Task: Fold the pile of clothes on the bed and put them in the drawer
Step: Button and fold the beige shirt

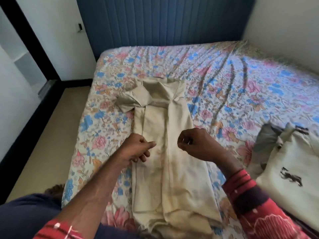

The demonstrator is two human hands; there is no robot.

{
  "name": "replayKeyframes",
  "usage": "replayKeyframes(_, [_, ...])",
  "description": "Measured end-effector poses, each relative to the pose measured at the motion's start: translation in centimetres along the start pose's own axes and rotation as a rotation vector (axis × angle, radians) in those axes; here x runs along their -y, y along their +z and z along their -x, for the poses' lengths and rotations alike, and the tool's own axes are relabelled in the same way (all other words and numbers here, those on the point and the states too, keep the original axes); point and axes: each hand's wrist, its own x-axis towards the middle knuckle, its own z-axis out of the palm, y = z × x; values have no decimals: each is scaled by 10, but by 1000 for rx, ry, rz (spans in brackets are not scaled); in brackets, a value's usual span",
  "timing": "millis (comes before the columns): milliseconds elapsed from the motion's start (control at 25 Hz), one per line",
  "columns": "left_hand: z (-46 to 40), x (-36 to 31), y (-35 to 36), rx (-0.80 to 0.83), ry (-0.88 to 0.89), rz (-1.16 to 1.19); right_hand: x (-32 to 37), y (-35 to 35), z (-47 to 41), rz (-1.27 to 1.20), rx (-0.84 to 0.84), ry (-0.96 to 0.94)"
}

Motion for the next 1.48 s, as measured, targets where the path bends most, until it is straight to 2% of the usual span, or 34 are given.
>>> replayKeyframes(160, [-52, -20, -29, -129, -69, 320, -24, 3, -104, -45, -263, 7])
replayKeyframes(240, [-82, -25, -40, -218, -84, 438, -46, 10, -147, 16, -310, 32])
replayKeyframes(320, [-113, -30, -52, -322, -94, 455, -63, 13, -184, 91, -316, 13])
replayKeyframes(400, [-143, -36, -61, -532, -44, 234, -74, 6, -216, 82, -367, 6])
replayKeyframes(480, [-166, -46, -59, -697, 189, -125, -86, 1, -239, 126, -350, 4])
replayKeyframes(520, [-175, -49, -56, -718, 327, -374, -93, 3, -243, 181, -292, 5])
replayKeyframes(600, [-199, -52, -56, -645, 485, -837, -111, 18, -246, 302, -198, 19])
replayKeyframes(640, [-213, -52, -63, -566, 472, -954, -119, 30, -249, 349, -194, 18])
replayKeyframes(680, [-227, -51, -72, -496, 424, -976, -125, 38, -252, 377, -221, 13])
replayKeyframes(760, [-245, -48, -90, -422, 358, -886, -133, 46, -258, 400, -289, -28])
replayKeyframes(800, [-247, -47, -97, -438, 369, -796, -135, 47, -259, 399, -314, -45])
replayKeyframes(840, [-247, -48, -103, -480, 387, -619, -139, 47, -259, 393, -334, -52])
replayKeyframes(880, [-248, -49, -111, -524, 357, -336, -143, 48, -260, 387, -350, -55])
replayKeyframes(960, [-249, -46, -137, -619, 210, 260, -145, 49, -258, 372, -346, -49])
replayKeyframes(1000, [-248, -41, -155, -673, 136, 487, -145, 49, -258, 374, -345, -52])
replayKeyframes(1080, [-249, -23, -191, -721, 15, 772, -142, 49, -258, 377, -350, -60])
replayKeyframes(1240, [-247, 14, -233, -642, -146, 927, -137, 49, -258, 415, -318, -44])
replayKeyframes(1480, [-213, 15, -265, -712, -303, 1069, -137, 45, -258, 430, -297, -25])
